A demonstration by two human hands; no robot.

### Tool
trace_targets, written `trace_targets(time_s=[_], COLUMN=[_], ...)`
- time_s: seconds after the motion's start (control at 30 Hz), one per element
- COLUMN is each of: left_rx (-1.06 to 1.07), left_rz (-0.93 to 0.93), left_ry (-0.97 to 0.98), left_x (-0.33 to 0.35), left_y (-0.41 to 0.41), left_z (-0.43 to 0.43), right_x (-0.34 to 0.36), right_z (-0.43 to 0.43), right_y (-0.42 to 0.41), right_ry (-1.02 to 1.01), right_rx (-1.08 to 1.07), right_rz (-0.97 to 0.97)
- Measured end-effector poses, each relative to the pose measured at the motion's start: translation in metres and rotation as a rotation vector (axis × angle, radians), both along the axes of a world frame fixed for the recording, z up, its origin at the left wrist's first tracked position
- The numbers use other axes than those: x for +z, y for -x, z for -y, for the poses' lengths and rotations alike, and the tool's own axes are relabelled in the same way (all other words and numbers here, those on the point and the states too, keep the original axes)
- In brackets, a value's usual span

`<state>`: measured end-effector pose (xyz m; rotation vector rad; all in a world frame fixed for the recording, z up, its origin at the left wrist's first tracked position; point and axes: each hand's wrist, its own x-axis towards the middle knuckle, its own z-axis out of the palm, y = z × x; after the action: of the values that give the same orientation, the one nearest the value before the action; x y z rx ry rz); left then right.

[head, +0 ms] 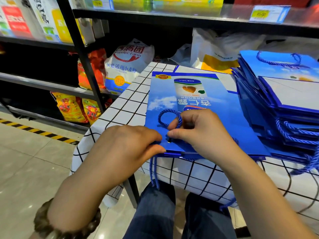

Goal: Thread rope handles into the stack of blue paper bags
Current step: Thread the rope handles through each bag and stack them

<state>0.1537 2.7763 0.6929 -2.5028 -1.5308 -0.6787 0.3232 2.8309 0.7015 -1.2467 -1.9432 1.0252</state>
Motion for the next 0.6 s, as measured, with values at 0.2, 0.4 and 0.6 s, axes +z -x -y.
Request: trace_targets(time_s=[0.2,0.4,0.6], left_rx=[-0.064,0.022,0.259], left_rz=[-0.033,0.065,0.171], left_ry=[-0.290,-0.291,-0.063], left_x=[-0.001,0.004,0.010], left_y=[-0.003,-0.003,-0.021], left_z=[-0.004,-0.008,-0.001], right_x=[0.012,0.027,0.021], right_z=[-0.005,-0.002,0.001], right_y=[0.001,-0.008,-0.008], right_ry=[-0.175,-0.092,-0.137], right_rx=[0.030,0.231,0.255], right_rz=[0.137,0.134,0.281])
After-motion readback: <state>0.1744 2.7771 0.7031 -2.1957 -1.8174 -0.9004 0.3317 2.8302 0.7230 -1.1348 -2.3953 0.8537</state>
